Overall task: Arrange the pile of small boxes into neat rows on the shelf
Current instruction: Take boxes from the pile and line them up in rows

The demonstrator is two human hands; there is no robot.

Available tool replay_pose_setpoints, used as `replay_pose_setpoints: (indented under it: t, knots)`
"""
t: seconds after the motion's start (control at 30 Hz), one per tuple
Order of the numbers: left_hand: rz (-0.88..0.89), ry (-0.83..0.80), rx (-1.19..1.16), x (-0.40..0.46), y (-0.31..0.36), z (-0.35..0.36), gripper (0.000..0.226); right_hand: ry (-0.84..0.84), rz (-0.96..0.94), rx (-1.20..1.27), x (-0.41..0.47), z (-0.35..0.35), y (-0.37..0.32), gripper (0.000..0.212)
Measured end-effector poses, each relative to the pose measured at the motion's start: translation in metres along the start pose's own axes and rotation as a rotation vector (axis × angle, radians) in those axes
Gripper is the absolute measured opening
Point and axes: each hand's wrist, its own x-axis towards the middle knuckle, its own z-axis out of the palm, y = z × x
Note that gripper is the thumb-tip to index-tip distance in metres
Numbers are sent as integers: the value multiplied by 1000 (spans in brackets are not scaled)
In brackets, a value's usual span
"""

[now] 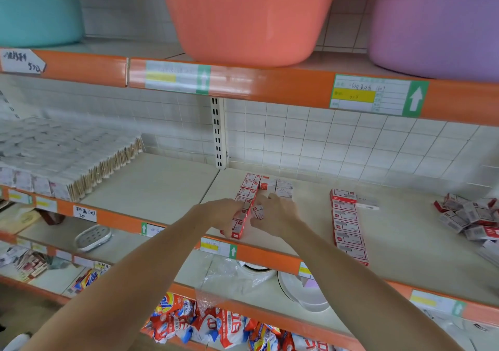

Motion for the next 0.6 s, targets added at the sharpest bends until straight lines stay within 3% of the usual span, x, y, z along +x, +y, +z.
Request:
replay_pose_setpoints:
  t: [0.1, 0.2, 0.27, 0.33, 0.47, 0.6]
  knots:
    - [-8, -9, 3, -1, -2, -4, 60, -53, -33, -148, 0, 3, -6, 63]
    - [12, 15, -6, -2, 3, -8, 48, -69, -47, -219, 1, 4, -7, 48]
    - [43, 59, -40, 1, 6, -9, 33, -100, -49, -171, 1, -1, -3, 41]
    - [75, 102, -99, 5, 9, -7, 25, -152, -16, -53, 0, -7, 4, 48]
    - [77, 127, -136, 12, 22, 1, 28, -147, -12, -30, 1, -13, 21, 45]
    - [65, 101, -24, 17, 35, 11, 52, -85, 12, 14, 1, -12, 33, 35]
